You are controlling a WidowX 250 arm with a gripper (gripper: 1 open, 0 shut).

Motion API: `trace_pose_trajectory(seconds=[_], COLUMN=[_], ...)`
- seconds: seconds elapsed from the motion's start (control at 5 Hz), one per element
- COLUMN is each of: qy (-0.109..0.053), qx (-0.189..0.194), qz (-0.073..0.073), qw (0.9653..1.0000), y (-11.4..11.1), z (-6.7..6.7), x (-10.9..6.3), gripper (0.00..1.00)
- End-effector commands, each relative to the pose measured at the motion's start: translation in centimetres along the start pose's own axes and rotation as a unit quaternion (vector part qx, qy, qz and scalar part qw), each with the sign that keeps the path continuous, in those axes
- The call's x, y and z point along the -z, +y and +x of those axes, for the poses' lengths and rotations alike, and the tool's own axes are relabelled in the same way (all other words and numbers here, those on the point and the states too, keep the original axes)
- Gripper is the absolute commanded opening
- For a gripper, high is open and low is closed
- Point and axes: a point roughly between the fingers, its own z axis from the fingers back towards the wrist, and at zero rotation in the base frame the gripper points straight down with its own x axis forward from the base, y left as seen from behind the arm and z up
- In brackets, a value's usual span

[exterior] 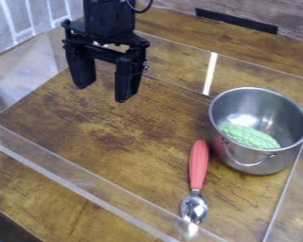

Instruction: Move the pink spoon to the left

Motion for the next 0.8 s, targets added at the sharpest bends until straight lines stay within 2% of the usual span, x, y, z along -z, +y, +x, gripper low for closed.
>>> trace_pose_trajectory(seconds=[0.0,0.2,0.4,0.6], qy=[0.016,-0.006,-0.026,-0.042], qx=[0.001,-0.053,-0.143,-0.190], qz=[-0.001,-0.010,-0.028,-0.047], qw=[0.9999,0.9985,0.9890,0.9798], y=[-1.5,-5.8,-9.1,-10.5], z=[0.0,0.8,1.8,3.1], x=[2.3,4.7,6.7,8.5], gripper=[1.00,1.00,1.00,1.00])
